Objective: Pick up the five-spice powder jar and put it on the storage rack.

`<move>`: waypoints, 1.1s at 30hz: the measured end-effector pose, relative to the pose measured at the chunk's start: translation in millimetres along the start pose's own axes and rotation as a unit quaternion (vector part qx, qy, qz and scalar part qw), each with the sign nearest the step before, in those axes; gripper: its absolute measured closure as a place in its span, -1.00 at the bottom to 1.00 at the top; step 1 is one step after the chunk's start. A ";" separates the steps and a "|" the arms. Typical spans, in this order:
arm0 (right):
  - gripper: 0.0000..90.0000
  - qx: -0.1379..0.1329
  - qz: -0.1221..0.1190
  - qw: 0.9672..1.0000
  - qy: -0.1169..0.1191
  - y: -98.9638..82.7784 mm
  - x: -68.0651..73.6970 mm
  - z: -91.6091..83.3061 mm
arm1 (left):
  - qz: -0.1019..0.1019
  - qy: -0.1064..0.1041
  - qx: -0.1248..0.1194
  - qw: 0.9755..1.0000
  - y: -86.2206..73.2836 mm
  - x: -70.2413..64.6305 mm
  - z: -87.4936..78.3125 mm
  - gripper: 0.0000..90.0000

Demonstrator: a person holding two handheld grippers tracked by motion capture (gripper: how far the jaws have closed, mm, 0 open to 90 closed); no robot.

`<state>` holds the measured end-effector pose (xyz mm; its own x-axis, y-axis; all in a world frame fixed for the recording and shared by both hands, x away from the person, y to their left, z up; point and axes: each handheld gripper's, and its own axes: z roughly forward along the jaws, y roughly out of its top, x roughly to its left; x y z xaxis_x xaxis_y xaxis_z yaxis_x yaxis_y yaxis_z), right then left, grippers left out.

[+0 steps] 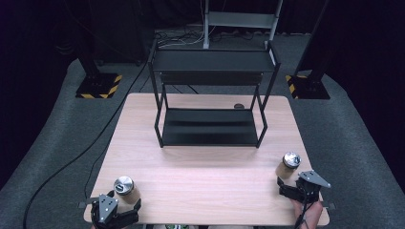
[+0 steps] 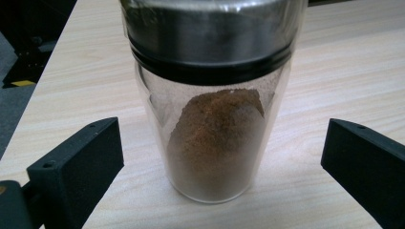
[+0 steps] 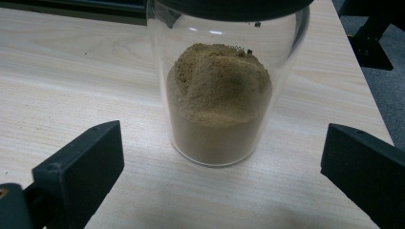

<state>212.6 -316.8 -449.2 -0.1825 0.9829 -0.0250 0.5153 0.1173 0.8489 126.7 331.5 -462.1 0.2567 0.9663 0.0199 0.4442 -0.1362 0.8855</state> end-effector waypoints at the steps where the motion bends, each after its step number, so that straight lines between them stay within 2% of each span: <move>1: -1.00 0.001 -0.001 1.000 0.000 0.4 0.0 0.2 | 0.001 -0.001 0.002 1.000 0.4 0.0 0.3 -1.00; 14: -0.99 0.003 -0.005 1.000 0.001 0.8 0.7 0.2 | 0.008 -0.001 0.012 1.000 5.1 -2.7 10.8 -0.99; 21: -0.99 0.004 -0.008 1.000 0.001 1.2 1.2 0.4 | 0.007 -0.001 0.014 1.000 4.3 -3.4 16.5 -0.76; 25: -0.98 0.004 -0.008 1.000 0.001 1.2 1.1 0.4 | 0.009 0.007 0.014 1.000 4.4 -4.1 17.5 -0.61; 30: -0.98 0.006 -0.009 1.000 0.001 1.9 1.3 0.9 | -0.005 0.005 0.019 1.000 3.5 -0.2 22.4 -0.45; 33: -0.97 0.006 -0.008 1.000 0.001 2.1 1.3 0.9 | -0.005 0.010 0.016 1.000 2.7 -1.1 22.9 -0.38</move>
<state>214.3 -315.1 -447.9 -0.1913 0.9808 -0.0371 0.5229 0.1338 0.8419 147.3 325.0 -470.4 0.2356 0.9716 0.0200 0.4745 -0.1330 0.8702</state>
